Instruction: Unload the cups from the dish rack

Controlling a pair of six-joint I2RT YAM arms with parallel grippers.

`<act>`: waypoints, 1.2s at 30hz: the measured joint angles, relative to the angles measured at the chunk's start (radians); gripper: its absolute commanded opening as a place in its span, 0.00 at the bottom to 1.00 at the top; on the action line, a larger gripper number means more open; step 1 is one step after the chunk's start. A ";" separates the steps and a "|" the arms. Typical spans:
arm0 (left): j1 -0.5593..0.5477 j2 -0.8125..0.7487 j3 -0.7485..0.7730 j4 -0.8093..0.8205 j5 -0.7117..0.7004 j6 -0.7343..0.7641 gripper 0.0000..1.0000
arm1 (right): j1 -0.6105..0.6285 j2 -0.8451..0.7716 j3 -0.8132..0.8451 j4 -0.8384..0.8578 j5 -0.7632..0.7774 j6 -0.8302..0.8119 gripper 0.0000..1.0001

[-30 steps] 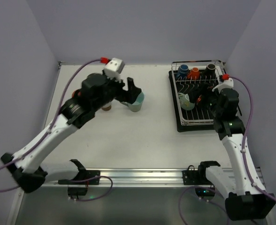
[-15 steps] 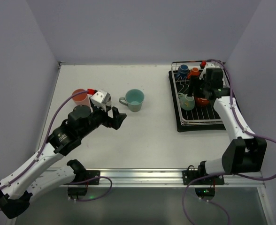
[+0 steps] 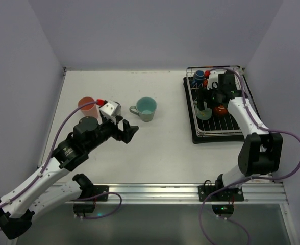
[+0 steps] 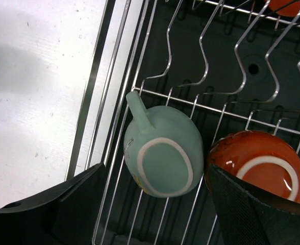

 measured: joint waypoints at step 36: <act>0.000 0.019 -0.019 0.010 -0.013 0.002 0.92 | 0.071 0.204 0.080 -0.042 0.187 0.008 0.22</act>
